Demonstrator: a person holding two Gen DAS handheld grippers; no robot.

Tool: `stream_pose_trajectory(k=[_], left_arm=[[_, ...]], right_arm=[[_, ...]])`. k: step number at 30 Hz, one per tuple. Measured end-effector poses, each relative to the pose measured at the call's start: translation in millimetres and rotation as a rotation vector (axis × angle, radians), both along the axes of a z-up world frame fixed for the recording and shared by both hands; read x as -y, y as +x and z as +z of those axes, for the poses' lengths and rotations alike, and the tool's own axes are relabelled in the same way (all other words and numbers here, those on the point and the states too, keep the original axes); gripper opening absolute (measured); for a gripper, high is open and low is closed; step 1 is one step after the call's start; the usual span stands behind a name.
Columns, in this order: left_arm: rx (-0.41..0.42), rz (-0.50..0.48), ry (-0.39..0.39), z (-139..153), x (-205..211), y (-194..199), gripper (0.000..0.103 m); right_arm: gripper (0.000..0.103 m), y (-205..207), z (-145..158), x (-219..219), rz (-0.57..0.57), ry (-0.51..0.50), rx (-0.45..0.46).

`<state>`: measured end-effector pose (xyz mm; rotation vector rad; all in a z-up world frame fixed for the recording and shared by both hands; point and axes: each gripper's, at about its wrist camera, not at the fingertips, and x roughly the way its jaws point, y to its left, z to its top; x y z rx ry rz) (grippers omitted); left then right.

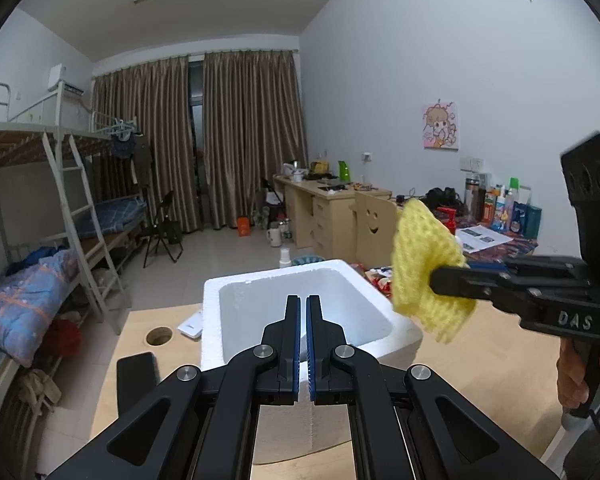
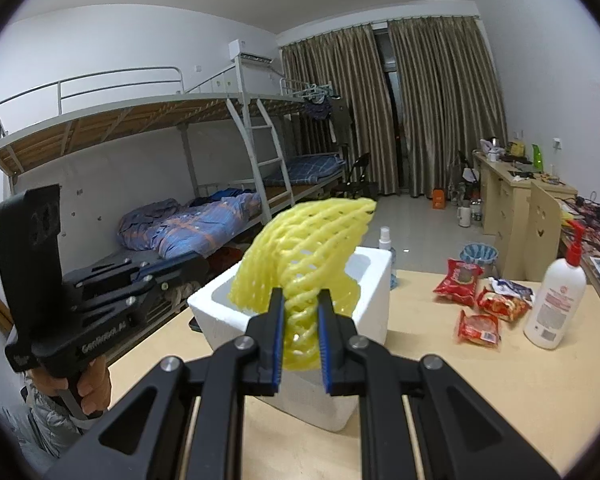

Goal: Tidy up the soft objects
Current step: 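Carry both held items over the white foam box, then open the right tool to drop the yellow net into the box while the left tool opens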

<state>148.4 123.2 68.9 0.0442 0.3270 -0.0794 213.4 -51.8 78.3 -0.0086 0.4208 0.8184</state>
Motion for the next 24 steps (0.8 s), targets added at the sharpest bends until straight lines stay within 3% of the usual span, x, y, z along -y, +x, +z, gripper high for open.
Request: stream_pose_trajectory(k=[18,20,21,23,24], left_arm=[[-0.025,0.032,-0.006,2.8,-9.5,9.7,0.006],[-0.030,0.038,-0.004,1.3,-10.1,10.4,0.011],[-0.035,0.039,-0.004,0.4,-10.6,11.3,0.018],[-0.046,0.040,-0.002,-1.3,-11.2,13.4,0.038],[-0.047,0.040,-0.002,-2.0,-11.1,13.2,0.056]], right_arm=[[0.018,39.2,2.6,-41.0,0.026,-0.084,-0.043],[0.018,41.9,2.2,-43.3,0.029,-0.087,-0.050],[0.018,42.8,1.9,-44.3,0.028,-0.090,-0.050],[0.018,44.3,1.3,-46.4,0.031,-0.094,-0.052],[0.018,44.7,0.9,-47.2,0.033,-0.095,-0.052]])
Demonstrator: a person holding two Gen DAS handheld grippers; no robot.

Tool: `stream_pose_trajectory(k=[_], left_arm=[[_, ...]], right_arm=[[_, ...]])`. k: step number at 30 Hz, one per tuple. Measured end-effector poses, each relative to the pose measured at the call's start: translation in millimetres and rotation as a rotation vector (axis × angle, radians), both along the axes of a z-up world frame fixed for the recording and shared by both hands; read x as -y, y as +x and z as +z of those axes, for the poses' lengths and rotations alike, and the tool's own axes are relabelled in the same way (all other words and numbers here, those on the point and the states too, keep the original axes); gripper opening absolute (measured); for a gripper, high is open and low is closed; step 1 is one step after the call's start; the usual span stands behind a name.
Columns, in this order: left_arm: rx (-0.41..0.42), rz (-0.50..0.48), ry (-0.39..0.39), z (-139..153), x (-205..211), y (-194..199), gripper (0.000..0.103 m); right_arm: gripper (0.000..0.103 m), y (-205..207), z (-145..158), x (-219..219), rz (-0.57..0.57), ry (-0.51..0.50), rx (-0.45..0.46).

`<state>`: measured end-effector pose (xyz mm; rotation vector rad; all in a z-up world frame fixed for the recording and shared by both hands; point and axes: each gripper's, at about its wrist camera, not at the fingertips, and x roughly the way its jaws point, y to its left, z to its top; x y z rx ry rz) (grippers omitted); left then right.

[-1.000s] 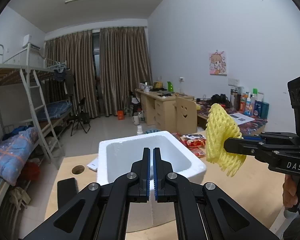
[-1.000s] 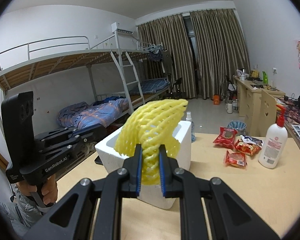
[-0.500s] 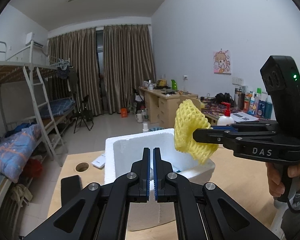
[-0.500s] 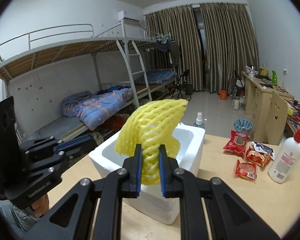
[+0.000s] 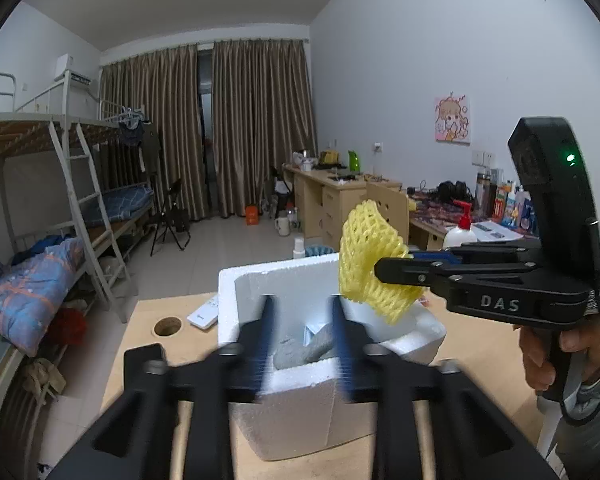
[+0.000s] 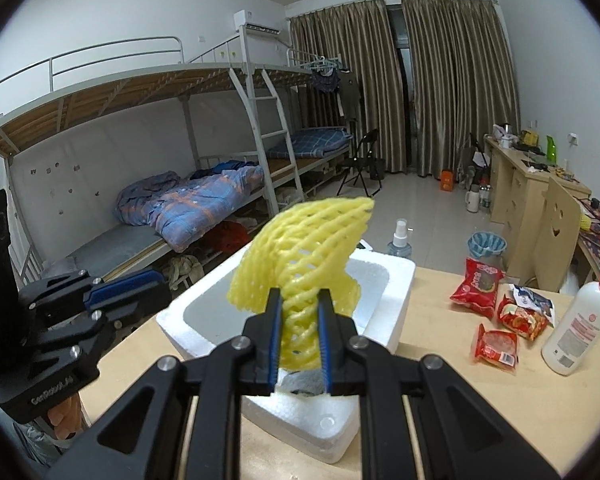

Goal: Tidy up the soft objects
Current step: 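Open the right tool to drop the yellow net into the box while the left tool opens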

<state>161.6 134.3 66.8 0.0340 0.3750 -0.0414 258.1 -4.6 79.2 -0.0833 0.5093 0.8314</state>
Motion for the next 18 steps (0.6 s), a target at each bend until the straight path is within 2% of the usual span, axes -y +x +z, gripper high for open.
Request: stream_pose_trajectory(k=[1,7,13,18], left_arm=[[0.005,-0.001,-0.002,0.1,-0.2,-0.4,0.070],[0.073,0.008,-0.010,7.4,-3.4,-9.6,0.090],[0.083,0.001,-0.008,5.7,-2.5,-11.3,0.092],[0.071,-0.018,-0.011,1.9,-0.3,-11.5,0.092]], right_arm=[[0.018,0.8,-0.3,-0.6,-0.003,-0.001,0.000],[0.023,7.6,-0.6,-1.9,-0.005,-0.003,-0.007],[0.030,11.0,-2.4,-4.2,0.000,-0.002,-0.015],[0.044,13.7,-3.2,-5.8,0.009,0.005,-0.024]])
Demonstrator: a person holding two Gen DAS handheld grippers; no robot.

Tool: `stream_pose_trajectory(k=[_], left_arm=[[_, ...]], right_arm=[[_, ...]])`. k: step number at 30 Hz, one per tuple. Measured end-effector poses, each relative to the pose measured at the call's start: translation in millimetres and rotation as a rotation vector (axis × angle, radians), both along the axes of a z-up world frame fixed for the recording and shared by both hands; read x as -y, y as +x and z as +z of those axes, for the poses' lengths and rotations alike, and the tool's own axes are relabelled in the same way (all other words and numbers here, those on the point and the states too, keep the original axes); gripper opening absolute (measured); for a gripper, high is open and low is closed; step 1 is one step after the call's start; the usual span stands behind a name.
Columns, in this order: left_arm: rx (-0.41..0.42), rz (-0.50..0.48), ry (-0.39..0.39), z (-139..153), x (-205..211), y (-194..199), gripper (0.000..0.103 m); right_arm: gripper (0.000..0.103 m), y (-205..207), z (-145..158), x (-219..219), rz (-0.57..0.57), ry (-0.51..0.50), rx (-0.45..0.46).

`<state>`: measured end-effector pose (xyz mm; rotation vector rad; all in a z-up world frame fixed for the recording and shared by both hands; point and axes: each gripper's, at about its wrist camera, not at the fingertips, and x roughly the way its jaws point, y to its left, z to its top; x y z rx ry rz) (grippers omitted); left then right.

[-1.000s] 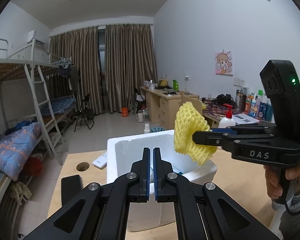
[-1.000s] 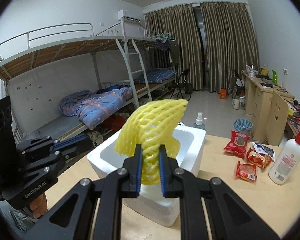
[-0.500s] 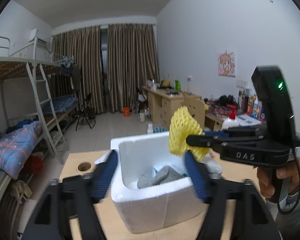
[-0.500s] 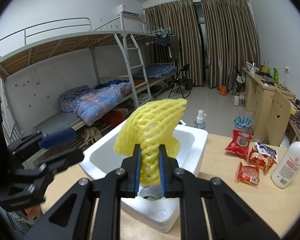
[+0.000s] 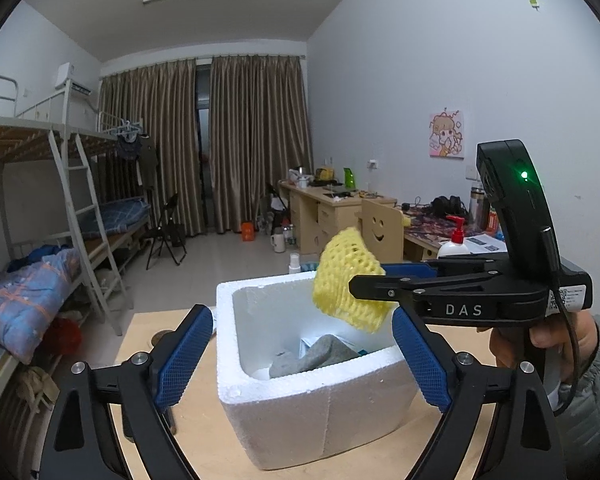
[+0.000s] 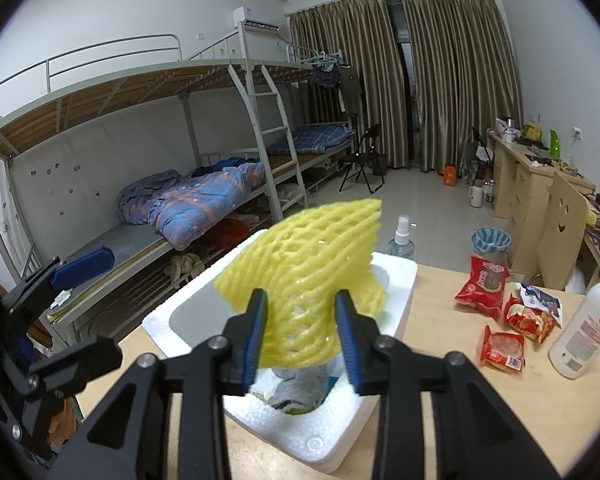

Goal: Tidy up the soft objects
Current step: 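Open the right tool to drop the yellow net into the box while the left tool opens, then withdraw both open tools away from the foam box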

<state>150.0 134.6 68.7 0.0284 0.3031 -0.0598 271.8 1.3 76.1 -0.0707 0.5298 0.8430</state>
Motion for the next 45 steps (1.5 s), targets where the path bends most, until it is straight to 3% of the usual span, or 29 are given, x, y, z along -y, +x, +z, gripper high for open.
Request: stream_pose_trajectory(k=[7,9,11,27,34,45], left_arm=[[-0.009,0.001,-0.022,-2.4,-5.1,-2.0,0.092],[-0.017,-0.010,-0.029,-4.3,-5.0,-3.3,0.092],[-0.025,-0.007,-0.027,-6.2,-5.7,-4.4,0.092],[-0.021,-0.085,-0.010,-9.5,5.4,-39.5,0.092],[0.018,-0.119,-0.003,-10.1,8.4,-65.4,0.092],[0.046,-0.064,0.000,-9.1,11.0,-88.1,0.092]], right_arm=[[0.053,1.2,0.6,0.8,0.007,0.014,-0.010],[0.062,1.5,1.3,4.6,0.014,0.040,-0.025],[0.064,1.0,2.0,6.6,0.001,0.040,-0.022],[0.069,-36.0,9.4,33.5,0.009,0.054,0.033],[0.069,-58.5,9.2,49.5,0.043,0.060,0.073],[0.069,-125.4,-9.4,73.4,0.160,0.014,0.168]])
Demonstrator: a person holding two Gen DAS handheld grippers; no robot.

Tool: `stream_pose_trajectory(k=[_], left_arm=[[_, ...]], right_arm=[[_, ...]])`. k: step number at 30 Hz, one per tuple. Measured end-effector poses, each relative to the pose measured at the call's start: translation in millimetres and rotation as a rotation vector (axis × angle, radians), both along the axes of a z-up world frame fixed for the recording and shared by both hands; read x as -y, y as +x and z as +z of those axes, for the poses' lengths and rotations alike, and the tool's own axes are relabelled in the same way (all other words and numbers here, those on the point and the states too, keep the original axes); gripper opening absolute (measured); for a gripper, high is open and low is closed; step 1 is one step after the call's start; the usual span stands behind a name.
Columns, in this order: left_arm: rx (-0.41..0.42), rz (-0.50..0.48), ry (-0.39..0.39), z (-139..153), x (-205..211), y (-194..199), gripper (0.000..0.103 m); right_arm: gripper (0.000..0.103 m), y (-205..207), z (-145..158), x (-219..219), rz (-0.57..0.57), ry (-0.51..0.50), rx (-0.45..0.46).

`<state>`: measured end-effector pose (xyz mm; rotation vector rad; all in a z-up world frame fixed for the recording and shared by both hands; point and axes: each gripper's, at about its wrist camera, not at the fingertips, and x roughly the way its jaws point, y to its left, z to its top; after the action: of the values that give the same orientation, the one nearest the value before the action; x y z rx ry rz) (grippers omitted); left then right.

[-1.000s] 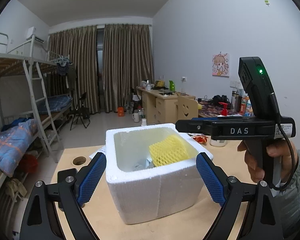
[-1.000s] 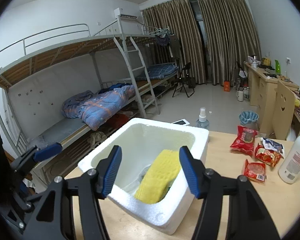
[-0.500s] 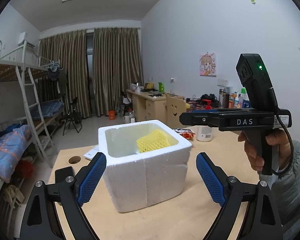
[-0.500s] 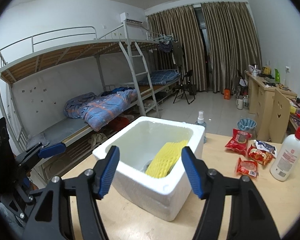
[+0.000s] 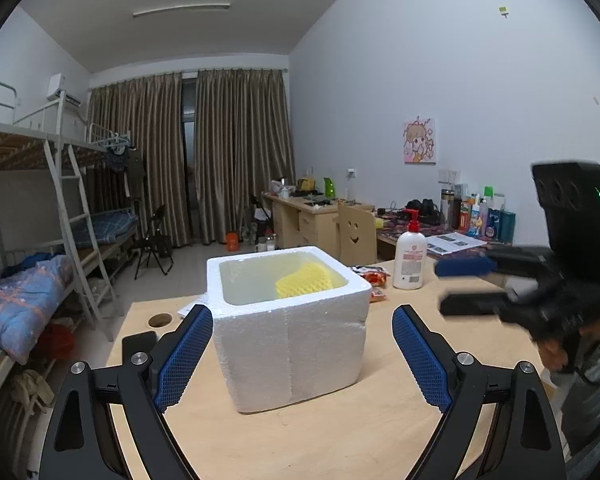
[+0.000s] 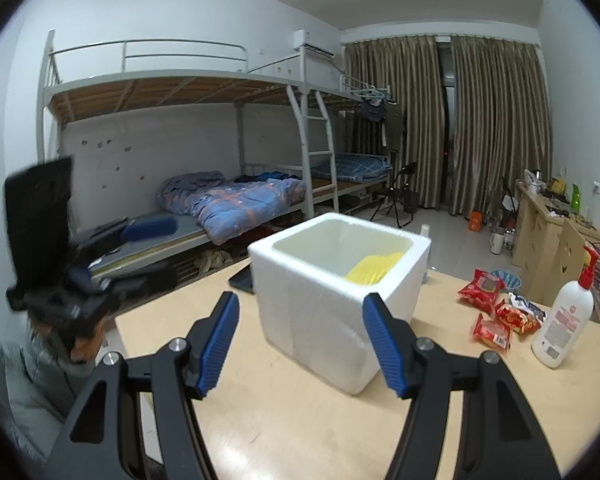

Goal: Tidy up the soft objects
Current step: 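Withdraw both open tools away from the foam box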

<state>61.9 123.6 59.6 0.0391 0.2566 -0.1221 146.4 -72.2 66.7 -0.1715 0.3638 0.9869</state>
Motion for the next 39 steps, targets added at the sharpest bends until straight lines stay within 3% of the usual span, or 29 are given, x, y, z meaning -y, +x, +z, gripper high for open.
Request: stream_pose_trajectory(k=[5,11,19,23,28,30,35,39], left_arm=[[0.022,0.015,0.010,-2.5,10.3,-5.4,0.092],[0.002,0.005,0.020,-9.8,19.4,-2.3,0.092],[-0.008,0.015,-0.024,-20.2,20.8,-5.6,0.092],[-0.003,0.009,-0.053,-21.8,22.0,-18.7,0.092],[0.051,0.044,-0.028,-23.0,29.8,-32.1,0.092],[0.051,0.064,0.004,-26.0,34.3,-31.7,0.092],[0.029,0.017,-0.033,-37.4,31.7,-43.5,0.092],[0.026,-0.042,-0.046,-42.2,32.1,-60.7,0.092]], right_arm=[[0.068,-32.8,-18.0,6.2,0.066,-0.028,0.019],[0.056,-57.2,-44.9,5.9,0.139,-0.130,0.012],[0.053,-109.8,-86.3,-3.8,0.329,-0.231,0.013],[0.053,-116.3,-97.8,-3.5,0.326,-0.229,0.009],[0.053,-117.8,-108.6,-0.4,0.324,-0.260,0.005],[0.053,-117.8,-106.4,2.5,0.303,-0.250,0.013],[0.054,-114.2,-87.7,21.9,0.237,-0.165,0.061],[0.062,-106.7,-72.7,37.5,0.150,-0.110,0.099]])
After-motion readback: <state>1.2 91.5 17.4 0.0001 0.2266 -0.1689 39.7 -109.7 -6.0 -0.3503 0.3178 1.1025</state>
